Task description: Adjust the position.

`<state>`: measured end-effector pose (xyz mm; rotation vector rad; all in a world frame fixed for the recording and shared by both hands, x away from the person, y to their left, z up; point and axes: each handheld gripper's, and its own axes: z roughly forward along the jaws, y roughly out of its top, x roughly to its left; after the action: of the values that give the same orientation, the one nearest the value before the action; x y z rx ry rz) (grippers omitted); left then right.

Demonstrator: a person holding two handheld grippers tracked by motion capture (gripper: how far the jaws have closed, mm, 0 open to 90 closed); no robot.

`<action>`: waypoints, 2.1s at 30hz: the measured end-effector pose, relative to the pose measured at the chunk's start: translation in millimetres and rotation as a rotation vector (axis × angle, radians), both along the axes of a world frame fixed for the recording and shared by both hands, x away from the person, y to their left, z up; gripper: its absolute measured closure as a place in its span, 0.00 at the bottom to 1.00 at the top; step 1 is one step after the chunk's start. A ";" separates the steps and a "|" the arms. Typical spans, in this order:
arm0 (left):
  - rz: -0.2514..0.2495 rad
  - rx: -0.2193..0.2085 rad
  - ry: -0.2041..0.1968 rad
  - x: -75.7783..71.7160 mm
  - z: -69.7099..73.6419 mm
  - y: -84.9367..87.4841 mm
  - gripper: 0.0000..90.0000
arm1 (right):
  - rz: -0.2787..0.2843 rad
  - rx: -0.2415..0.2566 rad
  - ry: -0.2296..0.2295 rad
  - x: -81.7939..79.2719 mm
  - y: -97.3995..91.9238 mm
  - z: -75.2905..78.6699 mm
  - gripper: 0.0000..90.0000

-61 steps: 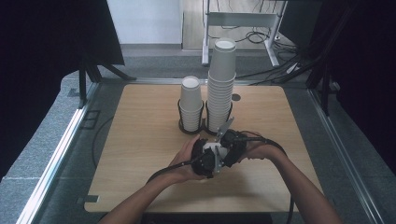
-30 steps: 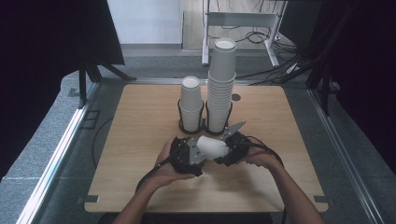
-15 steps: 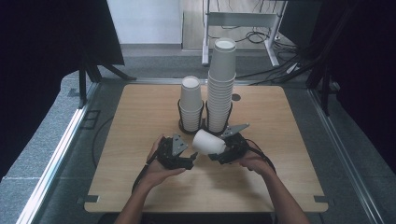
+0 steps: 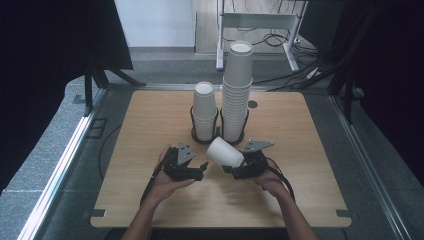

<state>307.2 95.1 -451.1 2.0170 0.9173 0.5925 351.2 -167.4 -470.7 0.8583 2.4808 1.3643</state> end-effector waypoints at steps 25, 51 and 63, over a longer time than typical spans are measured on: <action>0.018 -0.077 0.057 1.5 -16.8 8.7 0.17 | -0.082 0.152 -0.044 -16.1 -14.0 -12.7 0.25; -0.023 -0.241 0.235 8.1 -21.5 14.7 0.23 | -0.094 0.320 -0.136 -26.1 -19.9 -12.6 0.25; -0.088 -0.473 0.287 10.1 -19.1 13.5 0.16 | -0.082 0.364 -0.204 -33.8 -15.6 -13.9 0.25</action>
<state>317.3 108.6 -470.3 1.7192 1.0186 0.0237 317.4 -183.1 -484.6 0.8273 2.0573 1.8063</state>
